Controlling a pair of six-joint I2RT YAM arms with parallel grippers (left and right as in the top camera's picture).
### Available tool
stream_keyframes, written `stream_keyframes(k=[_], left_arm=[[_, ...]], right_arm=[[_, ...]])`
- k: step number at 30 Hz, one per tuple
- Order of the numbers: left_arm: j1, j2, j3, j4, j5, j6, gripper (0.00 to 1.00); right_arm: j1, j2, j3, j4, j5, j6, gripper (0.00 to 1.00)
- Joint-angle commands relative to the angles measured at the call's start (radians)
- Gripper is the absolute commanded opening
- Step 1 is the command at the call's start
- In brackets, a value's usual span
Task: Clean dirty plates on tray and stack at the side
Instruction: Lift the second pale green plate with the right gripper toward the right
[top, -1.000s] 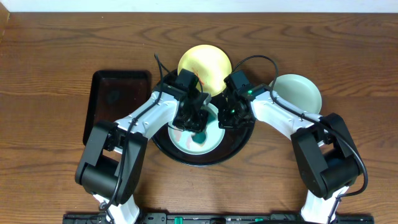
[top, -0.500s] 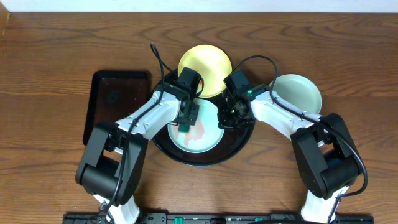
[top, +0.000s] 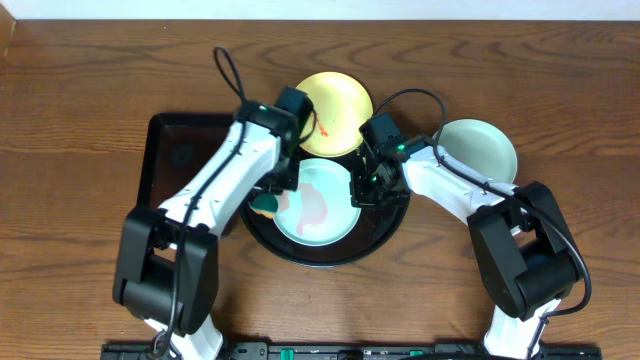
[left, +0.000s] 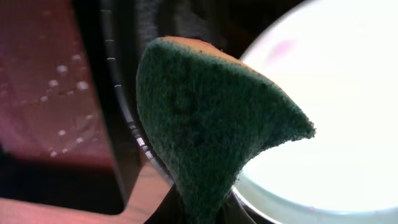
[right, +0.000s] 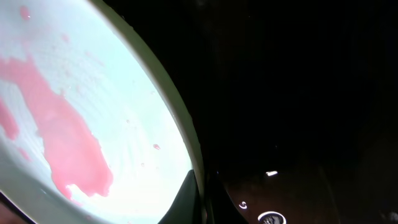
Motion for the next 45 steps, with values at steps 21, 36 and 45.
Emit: stream_keyframes(k=[21, 36, 45], left_arm=[[0.081, -0.018, 0.024, 0.051, 0.015, -0.034, 0.07], [0.081, -0.018, 0.024, 0.051, 0.015, -0.035, 0.07], [0.081, -0.018, 0.024, 0.051, 0.015, -0.035, 0.07]], right_arm=[[0.127, -0.42, 0.069, -0.251, 0.842, -0.055, 0.01], [0.397, -0.455, 0.069, -0.251, 1.557, -0.055, 0.01], [0.459, -0.455, 0.069, -0.247, 1.71, -0.055, 0.01]])
